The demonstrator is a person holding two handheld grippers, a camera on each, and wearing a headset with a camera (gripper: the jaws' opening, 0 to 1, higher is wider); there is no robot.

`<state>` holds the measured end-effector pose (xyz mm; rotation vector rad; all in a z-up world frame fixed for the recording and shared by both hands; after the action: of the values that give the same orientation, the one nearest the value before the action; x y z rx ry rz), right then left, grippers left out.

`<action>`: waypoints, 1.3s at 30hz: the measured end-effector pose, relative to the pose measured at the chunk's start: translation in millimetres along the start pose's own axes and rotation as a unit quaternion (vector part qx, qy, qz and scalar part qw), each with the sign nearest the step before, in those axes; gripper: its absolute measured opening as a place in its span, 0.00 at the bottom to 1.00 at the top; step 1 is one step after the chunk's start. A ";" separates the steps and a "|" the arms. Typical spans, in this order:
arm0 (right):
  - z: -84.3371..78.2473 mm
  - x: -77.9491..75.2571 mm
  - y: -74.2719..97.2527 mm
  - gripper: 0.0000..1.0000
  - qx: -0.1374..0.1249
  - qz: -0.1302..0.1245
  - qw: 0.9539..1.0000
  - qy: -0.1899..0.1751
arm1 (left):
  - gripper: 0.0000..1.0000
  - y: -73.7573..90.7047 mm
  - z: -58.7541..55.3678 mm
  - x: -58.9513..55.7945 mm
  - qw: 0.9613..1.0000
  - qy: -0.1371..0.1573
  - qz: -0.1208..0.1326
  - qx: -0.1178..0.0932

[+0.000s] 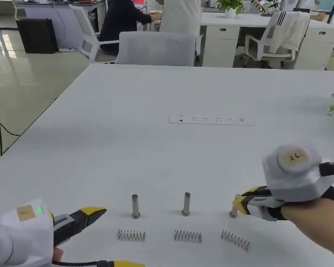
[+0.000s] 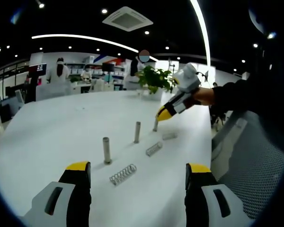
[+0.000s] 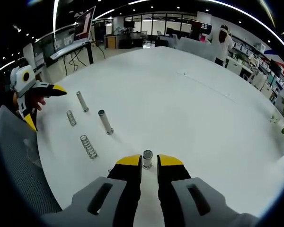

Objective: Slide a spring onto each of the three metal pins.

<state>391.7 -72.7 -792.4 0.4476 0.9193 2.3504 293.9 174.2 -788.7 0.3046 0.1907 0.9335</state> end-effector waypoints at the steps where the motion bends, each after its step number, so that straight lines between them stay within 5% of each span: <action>1: -0.2 -0.1 0.6 0.10 0.000 -0.001 1.000 0.000 | 0.79 0.0 0.1 0.0 1.000 0.000 0.000 0.000; 24: -10.8 20.1 21.5 0.12 -0.007 0.015 1.000 0.021 | 0.78 1.2 0.9 -0.1 1.000 0.002 0.001 -0.005; 39: -37.4 43.0 9.1 0.11 0.055 0.080 0.995 0.032 | 0.78 2.5 0.5 -0.2 1.000 0.003 0.003 -0.007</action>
<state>336.3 -70.6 -808.4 0.5097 1.0829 2.4793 291.9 175.4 -787.3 0.2897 0.1886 0.9406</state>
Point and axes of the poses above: the centre of the closed fingertips' face, and the gripper's own axes: y roughly backward along the fingers, x roughly to its left, z roughly out of its top, the point moved 4 cm from there along y, roughly backward along the fingers, and after that the axes turned 12 degrees about z, right-handed, at the moved point
